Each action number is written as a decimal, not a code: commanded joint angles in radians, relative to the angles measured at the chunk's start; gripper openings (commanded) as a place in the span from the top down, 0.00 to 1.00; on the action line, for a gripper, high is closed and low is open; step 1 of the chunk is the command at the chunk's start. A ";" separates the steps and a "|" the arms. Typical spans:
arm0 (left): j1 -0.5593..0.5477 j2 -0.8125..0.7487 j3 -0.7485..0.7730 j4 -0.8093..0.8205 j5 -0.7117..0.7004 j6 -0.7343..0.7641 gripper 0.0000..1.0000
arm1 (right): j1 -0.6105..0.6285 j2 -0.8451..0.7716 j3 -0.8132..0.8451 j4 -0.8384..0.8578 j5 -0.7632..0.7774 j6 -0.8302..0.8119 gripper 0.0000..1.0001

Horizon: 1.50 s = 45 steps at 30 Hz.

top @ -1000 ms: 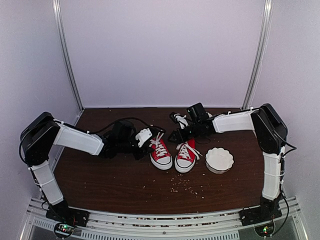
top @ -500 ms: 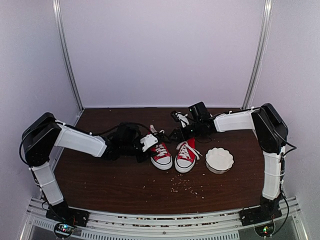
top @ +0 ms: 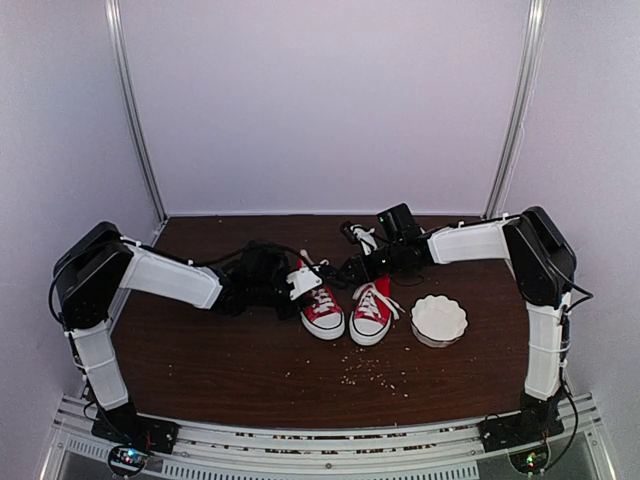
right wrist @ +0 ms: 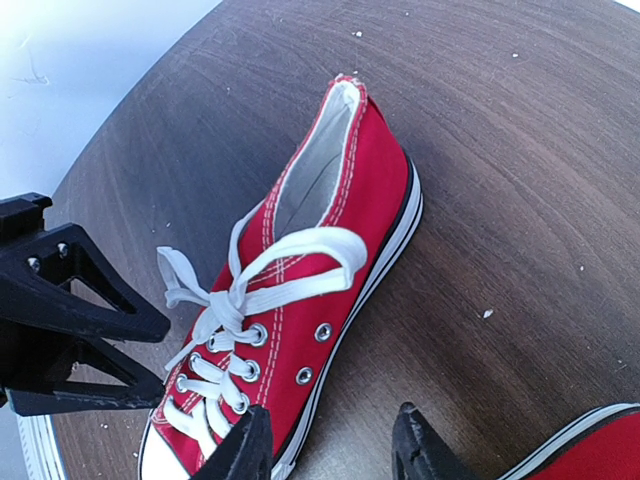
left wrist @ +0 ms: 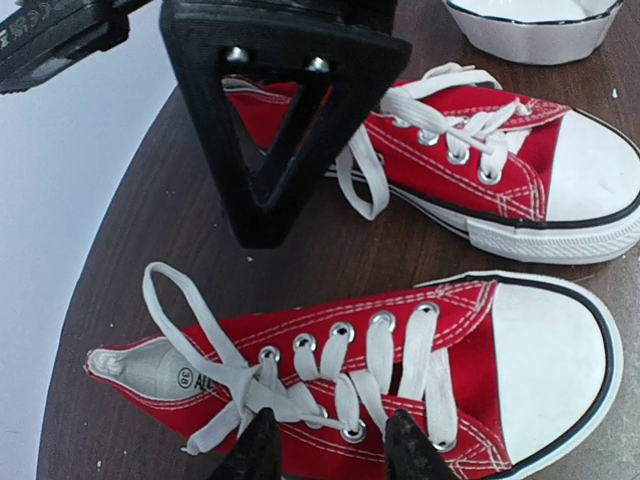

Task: Tie the shoes
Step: Pull the crossed shoelace on the shoe.

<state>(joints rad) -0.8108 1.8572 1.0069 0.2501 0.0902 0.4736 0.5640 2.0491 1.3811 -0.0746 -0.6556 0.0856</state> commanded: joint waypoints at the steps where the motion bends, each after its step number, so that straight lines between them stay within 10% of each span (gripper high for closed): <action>1: 0.002 0.023 0.029 -0.032 0.029 0.029 0.63 | -0.008 -0.014 0.002 0.019 -0.019 0.011 0.60; 17: -0.005 0.046 0.040 0.041 -0.086 -0.001 0.70 | -0.009 -0.008 0.006 0.016 -0.062 0.009 0.62; 25: -0.006 0.063 0.052 0.028 -0.037 -0.003 0.99 | -0.008 -0.004 0.013 0.009 -0.064 0.009 0.62; 45: -0.006 -0.062 -0.114 0.022 0.005 -0.116 1.00 | 0.018 0.057 -0.023 0.369 -0.115 0.281 0.58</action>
<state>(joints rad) -0.8120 1.8359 0.9146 0.2588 0.0700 0.3912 0.5716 2.0670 1.3499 0.2111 -0.7700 0.3061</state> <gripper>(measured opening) 0.002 0.421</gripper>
